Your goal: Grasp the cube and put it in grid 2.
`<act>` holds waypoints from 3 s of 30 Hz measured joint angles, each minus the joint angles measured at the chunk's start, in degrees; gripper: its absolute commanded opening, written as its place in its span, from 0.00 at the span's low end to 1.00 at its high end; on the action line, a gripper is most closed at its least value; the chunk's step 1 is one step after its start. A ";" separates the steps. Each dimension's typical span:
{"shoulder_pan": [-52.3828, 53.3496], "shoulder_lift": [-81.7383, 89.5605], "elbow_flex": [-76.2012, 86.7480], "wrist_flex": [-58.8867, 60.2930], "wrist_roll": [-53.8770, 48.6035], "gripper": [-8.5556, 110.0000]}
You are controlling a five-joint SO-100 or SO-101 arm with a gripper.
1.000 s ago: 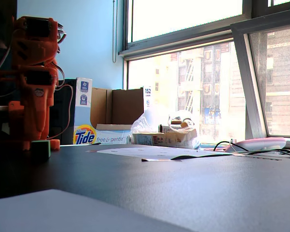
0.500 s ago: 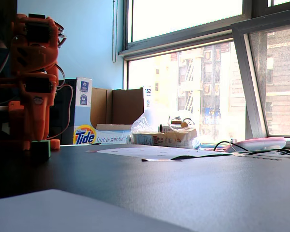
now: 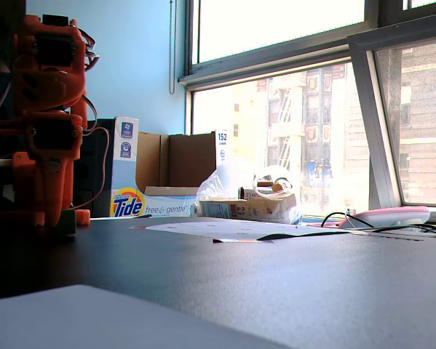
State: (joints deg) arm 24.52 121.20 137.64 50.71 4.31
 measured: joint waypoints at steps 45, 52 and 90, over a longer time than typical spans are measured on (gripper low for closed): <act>-41.66 -36.12 -82.53 41.31 -0.53 0.07; -47.64 -45.26 -92.20 43.68 1.32 0.07; -54.23 -69.96 -100.46 36.47 6.33 0.07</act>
State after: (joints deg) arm -29.71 51.24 37.18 87.19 10.63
